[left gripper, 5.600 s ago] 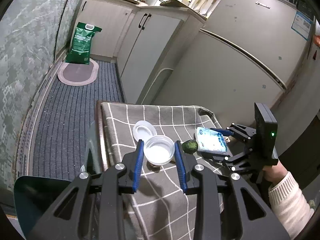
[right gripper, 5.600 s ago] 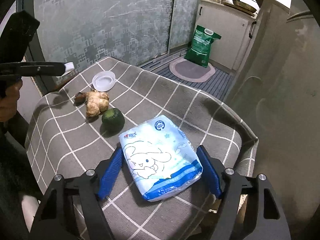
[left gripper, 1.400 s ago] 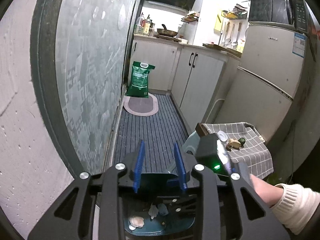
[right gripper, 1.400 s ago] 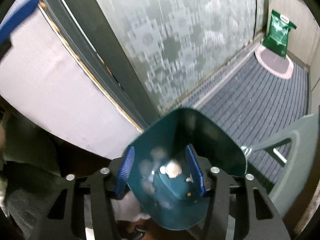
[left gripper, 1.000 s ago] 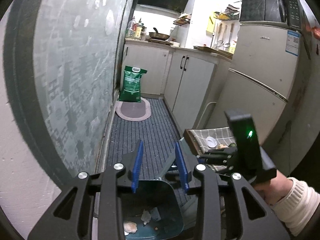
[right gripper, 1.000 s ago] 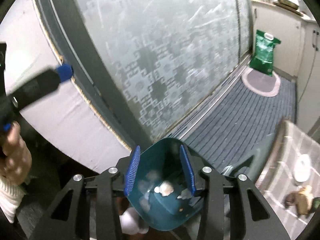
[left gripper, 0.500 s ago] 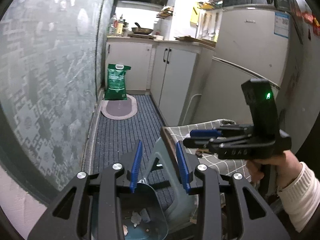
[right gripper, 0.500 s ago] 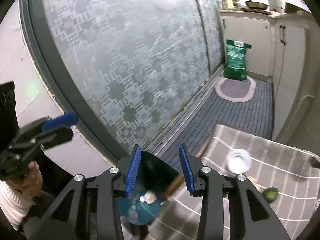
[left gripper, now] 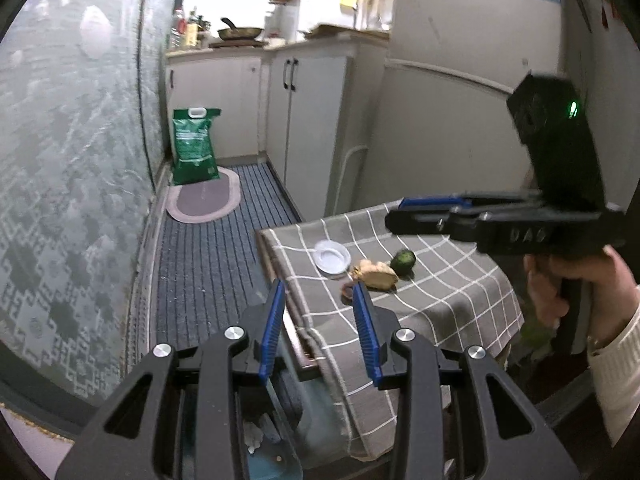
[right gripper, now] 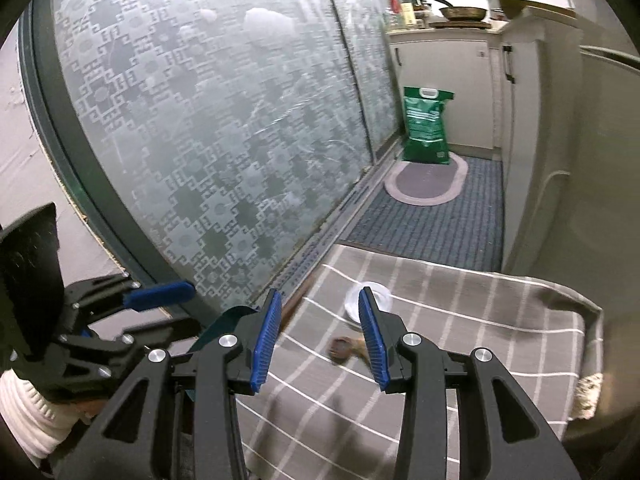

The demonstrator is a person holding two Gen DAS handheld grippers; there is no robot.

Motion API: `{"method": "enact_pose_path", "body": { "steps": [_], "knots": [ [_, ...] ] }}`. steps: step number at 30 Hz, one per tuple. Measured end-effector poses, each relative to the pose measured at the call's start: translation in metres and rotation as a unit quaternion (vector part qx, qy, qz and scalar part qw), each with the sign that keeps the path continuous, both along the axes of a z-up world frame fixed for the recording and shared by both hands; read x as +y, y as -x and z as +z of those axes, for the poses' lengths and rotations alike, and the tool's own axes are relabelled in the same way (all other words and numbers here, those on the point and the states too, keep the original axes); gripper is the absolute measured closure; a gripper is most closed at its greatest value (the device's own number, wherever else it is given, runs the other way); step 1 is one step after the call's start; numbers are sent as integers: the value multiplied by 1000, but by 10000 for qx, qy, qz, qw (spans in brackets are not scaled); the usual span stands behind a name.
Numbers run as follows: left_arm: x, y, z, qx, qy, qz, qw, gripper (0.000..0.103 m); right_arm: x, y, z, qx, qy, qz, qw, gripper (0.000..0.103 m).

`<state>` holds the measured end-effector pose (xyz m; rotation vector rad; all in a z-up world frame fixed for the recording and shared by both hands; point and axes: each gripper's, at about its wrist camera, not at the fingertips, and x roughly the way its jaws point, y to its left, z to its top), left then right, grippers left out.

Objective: Collect trash
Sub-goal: 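Move both open tools back over the table, then grasp the brown nut shell with the left gripper while the right gripper grasps the lime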

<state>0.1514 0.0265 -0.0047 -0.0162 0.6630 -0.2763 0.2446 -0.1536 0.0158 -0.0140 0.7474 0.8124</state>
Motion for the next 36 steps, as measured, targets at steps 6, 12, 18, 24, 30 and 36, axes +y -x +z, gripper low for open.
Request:
{"method": "enact_pose_path", "body": {
  "steps": [6, 12, 18, 24, 30, 36],
  "knots": [
    [-22, -17, -20, 211, -189, -128, 9995, 62, -23, -4, -6, 6, 120, -189, 9997, 63],
    [-37, -33, -41, 465, -350, -222, 9981, 62, -44, -7, -16, 24, 313, -350, 9989, 63],
    [-49, -45, -55, 632, -462, -260, 9966, 62, -57, -10, -28, 117, 524, -406, 9977, 63],
    [-53, -58, -64, 748, -470, -209, 9959, 62, -65, -12, -39, 183, 719, -425, 9963, 63],
    [-54, -67, -68, 791, -412, -135, 9959, 63, -63, -14, -49, 193, 969, -317, 9946, 63],
    [-55, -71, -69, 726, -443, -5, 9964, 81, -50, -13, -65, 155, 1396, -129, 9900, 63]
  ]
}}
